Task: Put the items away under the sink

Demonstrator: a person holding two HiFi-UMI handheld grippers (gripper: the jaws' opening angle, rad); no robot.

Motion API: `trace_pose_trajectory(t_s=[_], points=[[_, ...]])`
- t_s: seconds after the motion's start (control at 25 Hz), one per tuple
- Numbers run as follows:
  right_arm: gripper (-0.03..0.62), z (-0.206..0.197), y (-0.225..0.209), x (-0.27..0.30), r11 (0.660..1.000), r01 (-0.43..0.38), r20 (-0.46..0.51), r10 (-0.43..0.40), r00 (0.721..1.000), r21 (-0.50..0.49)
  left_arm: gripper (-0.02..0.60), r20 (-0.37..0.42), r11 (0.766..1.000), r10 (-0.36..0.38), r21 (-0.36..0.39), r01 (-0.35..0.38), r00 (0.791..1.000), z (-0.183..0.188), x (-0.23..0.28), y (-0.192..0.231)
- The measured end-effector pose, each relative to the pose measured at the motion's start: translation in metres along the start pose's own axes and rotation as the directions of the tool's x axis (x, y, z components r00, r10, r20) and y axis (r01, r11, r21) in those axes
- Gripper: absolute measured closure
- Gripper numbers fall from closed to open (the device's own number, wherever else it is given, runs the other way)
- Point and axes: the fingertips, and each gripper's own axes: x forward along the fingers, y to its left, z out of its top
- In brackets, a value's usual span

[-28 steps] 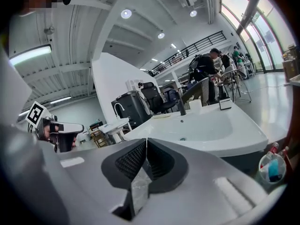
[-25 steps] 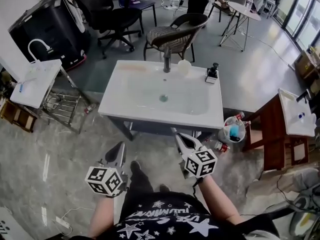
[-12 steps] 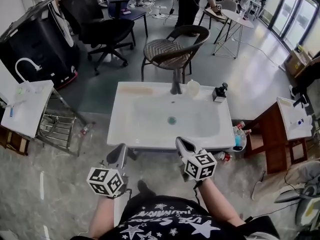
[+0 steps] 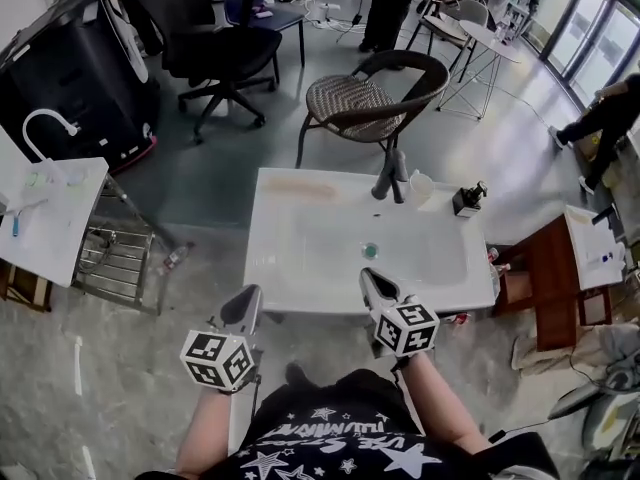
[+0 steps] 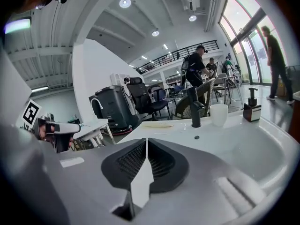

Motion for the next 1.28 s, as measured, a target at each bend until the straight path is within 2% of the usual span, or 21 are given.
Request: trace_pose_trajectory(t_s=[0.2,0.4,0.68,0.8,1.04,1.28], points=[[0.589,0.005,0.012,0.022,0.999,-0.014,-0.033,0.012,0.999,-0.05,0.572,-0.022,1.0,0.01,-0.015,-0.01,1.0,-0.002,0.008,0.022],[0.589,0.009,0.002,0.057,0.992,-0.017,-0.071,0.008,0.997,-0.126,0.572,-0.033,0.999,0.03,-0.033,-0.031,0.999,-0.003,0.027,0.034],[0.572,0.031,-0.012,0.126,0.983,-0.066,-0.122,0.045,0.992,-0.169,0.572,-0.047,0.995,0.092,-0.032,-0.093,0.995,0.019,0.055,0.053],[0.543,0.038,-0.017,0.155,0.973,-0.094,-0.167,0.059,0.984,-0.211,0.572,-0.052,0.993,0.117,-0.027,-0.118,0.992,0.031,0.074,0.063],[0.463,0.045,-0.029,0.204,0.92,-0.147,-0.269,0.048,0.962,-0.362,0.572,-0.074,0.989,0.142,-0.029,-0.144,0.987,0.041,0.106,0.07],[0.42,0.04,-0.037,0.25,0.831,-0.202,-0.347,0.011,0.938,-0.519,0.572,-0.1,0.985,0.163,-0.033,-0.167,0.982,0.042,0.125,0.081]])
